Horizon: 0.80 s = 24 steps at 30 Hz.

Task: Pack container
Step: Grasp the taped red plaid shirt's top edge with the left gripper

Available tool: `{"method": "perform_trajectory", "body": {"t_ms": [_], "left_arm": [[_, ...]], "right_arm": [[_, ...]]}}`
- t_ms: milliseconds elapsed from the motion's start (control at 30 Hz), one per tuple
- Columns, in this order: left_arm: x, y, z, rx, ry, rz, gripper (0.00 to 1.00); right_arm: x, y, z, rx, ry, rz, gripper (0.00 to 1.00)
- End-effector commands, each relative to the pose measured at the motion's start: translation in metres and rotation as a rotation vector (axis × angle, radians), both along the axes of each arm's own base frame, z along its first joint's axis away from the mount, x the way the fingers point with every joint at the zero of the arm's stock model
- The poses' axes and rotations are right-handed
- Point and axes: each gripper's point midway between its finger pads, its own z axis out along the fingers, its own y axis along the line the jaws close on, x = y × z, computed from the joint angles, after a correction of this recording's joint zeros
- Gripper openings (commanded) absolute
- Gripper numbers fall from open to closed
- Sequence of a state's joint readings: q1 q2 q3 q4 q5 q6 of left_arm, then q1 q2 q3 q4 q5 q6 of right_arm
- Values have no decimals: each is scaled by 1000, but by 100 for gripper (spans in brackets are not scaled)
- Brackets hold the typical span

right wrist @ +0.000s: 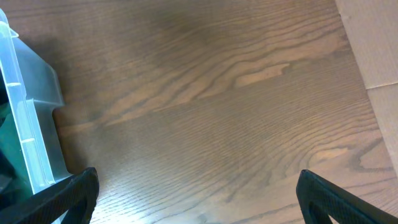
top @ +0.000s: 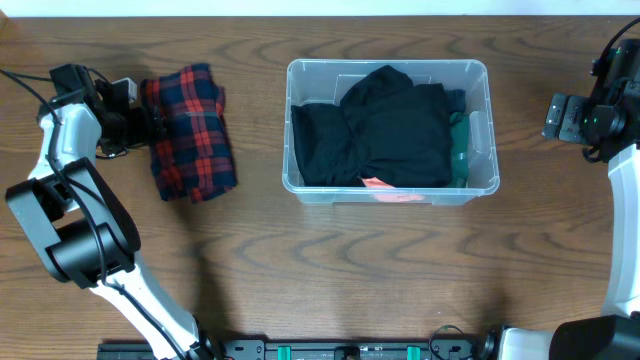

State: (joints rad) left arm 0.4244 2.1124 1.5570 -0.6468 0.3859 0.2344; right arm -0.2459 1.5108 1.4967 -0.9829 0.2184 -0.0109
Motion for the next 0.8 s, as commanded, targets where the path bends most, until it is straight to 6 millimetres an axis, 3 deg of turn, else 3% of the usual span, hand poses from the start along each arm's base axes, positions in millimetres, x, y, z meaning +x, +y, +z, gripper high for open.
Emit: {"method": "perform_trajectory", "body": {"t_ms": [0,767], "left_arm": [[-2,-7,-20,-30,20,-55,86],[-10,-20,-54,-101,80,-83,85]], "right_arm": [[0,-3,2,-7,-5,-18,99],[0,-3,2,-7,-5,-18,99]]}}
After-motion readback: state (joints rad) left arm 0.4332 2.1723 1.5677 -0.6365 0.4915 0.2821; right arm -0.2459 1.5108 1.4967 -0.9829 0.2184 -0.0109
